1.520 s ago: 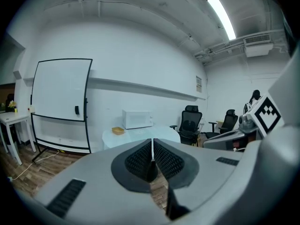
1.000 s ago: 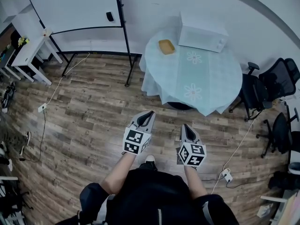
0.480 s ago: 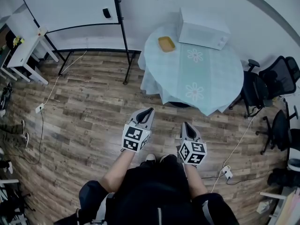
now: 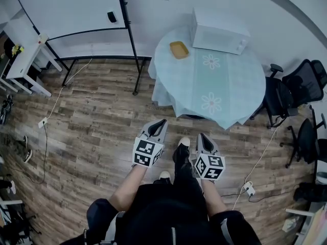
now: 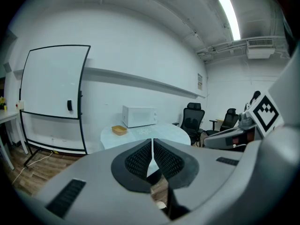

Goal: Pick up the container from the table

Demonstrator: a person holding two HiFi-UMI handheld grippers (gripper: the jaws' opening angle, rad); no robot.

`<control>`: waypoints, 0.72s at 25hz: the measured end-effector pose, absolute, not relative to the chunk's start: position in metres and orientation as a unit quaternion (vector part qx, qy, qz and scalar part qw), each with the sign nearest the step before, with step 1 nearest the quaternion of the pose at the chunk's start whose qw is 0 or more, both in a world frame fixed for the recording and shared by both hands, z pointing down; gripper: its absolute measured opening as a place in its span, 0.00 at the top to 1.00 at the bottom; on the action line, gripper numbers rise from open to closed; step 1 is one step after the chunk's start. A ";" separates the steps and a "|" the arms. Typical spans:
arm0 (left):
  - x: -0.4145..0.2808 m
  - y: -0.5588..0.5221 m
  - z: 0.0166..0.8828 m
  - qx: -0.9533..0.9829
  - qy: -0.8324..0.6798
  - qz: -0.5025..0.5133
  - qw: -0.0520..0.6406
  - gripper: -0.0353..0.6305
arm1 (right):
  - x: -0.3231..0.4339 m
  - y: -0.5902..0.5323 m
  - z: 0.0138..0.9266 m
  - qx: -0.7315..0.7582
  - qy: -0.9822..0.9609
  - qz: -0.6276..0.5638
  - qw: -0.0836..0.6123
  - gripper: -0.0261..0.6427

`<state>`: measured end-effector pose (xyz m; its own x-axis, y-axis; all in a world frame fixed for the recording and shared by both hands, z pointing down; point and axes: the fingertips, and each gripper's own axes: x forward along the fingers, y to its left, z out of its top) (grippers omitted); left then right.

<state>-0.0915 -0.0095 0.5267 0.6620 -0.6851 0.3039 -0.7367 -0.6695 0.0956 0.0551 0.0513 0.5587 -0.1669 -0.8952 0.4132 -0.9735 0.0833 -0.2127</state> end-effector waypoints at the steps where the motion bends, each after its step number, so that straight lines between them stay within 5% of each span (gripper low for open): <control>1: -0.091 -0.014 0.527 0.905 -0.393 0.122 0.105 0.91 | 0.056 0.047 0.560 0.639 -0.731 0.223 0.088 0.92; 18: -0.039 -0.152 0.532 0.896 -0.408 0.145 0.104 0.91 | 0.108 -0.097 0.566 0.624 -0.743 0.229 0.078 0.92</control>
